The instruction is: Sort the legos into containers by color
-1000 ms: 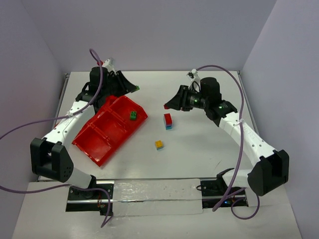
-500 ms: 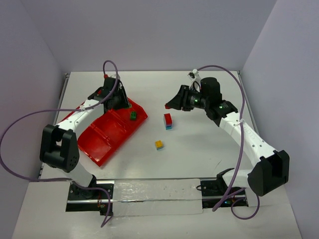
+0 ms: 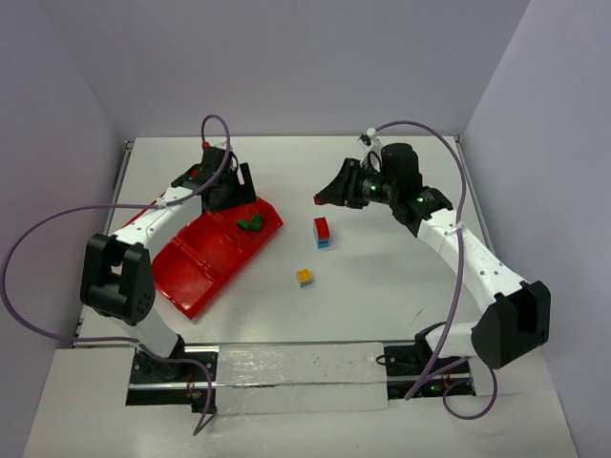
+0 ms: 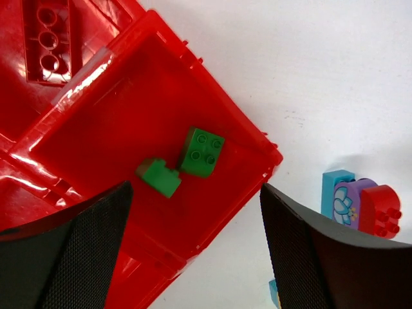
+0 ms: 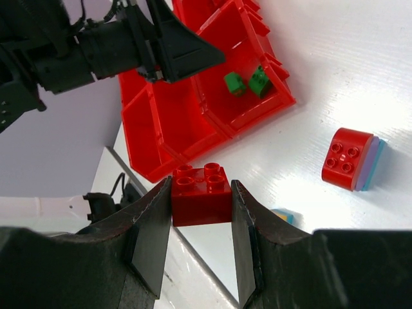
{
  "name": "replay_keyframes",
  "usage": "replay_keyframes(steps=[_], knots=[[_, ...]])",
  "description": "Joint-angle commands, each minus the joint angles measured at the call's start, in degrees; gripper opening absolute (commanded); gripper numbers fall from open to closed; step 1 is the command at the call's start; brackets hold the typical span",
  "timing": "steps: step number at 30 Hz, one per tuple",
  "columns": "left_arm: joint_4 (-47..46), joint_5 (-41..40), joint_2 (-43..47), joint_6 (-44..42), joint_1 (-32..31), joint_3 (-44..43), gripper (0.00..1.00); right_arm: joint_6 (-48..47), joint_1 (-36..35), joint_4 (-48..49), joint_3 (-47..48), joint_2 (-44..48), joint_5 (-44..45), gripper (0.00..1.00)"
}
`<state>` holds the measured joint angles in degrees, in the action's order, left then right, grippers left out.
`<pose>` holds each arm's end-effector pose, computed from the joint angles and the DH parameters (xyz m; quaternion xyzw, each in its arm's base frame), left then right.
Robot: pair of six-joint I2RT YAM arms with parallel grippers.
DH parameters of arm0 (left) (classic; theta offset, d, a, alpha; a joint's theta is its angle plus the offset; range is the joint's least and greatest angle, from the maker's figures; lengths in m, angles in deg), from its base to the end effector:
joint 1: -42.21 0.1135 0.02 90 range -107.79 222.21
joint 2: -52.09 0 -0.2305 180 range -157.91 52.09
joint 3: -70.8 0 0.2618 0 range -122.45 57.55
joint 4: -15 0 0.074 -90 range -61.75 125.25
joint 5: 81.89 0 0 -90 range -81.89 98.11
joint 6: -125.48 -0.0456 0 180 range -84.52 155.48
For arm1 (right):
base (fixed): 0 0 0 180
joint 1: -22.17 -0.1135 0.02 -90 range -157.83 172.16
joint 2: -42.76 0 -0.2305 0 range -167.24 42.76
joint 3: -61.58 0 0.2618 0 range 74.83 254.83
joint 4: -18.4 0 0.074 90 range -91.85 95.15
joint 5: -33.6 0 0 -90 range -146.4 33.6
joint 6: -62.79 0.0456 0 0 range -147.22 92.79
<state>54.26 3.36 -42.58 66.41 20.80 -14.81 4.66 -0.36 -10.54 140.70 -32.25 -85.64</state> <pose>0.3521 -0.1340 0.2128 -0.0922 0.9293 -0.1220 0.3361 0.2915 0.1450 0.3071 -0.0691 0.8237 0.4274 0.3663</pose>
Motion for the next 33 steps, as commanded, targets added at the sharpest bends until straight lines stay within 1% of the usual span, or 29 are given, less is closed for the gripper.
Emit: replay_keyframes(steps=[1,4,5,7,8,10,11,13,18,20,24,26,29,33], knots=[[4.52,-2.75,3.00,-1.20,-0.28,-8.55,0.88,-1.95,-2.93,-1.92,8.39,-3.33,4.91,0.10],[10.58,-6.58,4.71,-0.29,1.22,-14.84,0.88,-2.60,-6.71,-3.80,13.79,-7.83,8.58,0.10],[12.02,-7.28,5.29,-0.26,1.28,-16.37,0.88,-2.61,-6.82,-3.98,15.22,-7.96,9.27,0.10],[14.89,-7.75,7.77,1.32,4.72,-19.88,0.89,-2.19,-9.15,-4.03,20.34,-12.94,10.54,0.10],[15.86,-7.56,8.27,1.59,5.40,-21.22,0.89,-2.09,-9.55,-4.06,21.21,-13.84,11.10,0.10],[16.78,-7.14,10.89,2.23,7.98,-23.52,0.90,-2.00,-11.73,-4.53,26.29,-19.22,12.24,0.10],[17.13,-7.28,11.37,2.29,8.41,-23.84,0.91,-1.95,-12.13,-4.56,27.29,-20.91,12.90,0.10],[18.45,-7.89,13.53,2.38,9.01,-25.71,0.91,-1.31,-14.36,-4.79,33.19,-25.46,14.28,0.10],[19.96,-10.81,17.07,2.91,9.45,-27.05,0.91,0.30,-17.48,-4.27,45.07,-36.98,17.03,0.10],[20.27,-11.47,18.35,3.07,9.61,-27.05,0.91,0.79,-18.72,-4.35,50.28,-40.01,18.25,0.10],[20.85,-11.18,20.15,2.98,9.71,-27.45,0.91,1.45,-20.53,-5.18,59.52,-49.35,19.76,0.10],[21.08,-10.89,21.02,2.91,9.72,-27.43,0.91,2.02,-21.50,-4.62,64.19,-52.43,20.53,0.11],[20.89,-10.38,22.15,2.91,9.74,-26.62,0.91,2.85,-22.42,-2.06,67.08,-57.25,21.96,0.12],[20.58,-9.34,23.34,2.89,9.72,-25.15,0.91,3.96,-23.12,2.05,68.83,-60.76,23.51,0.14]])
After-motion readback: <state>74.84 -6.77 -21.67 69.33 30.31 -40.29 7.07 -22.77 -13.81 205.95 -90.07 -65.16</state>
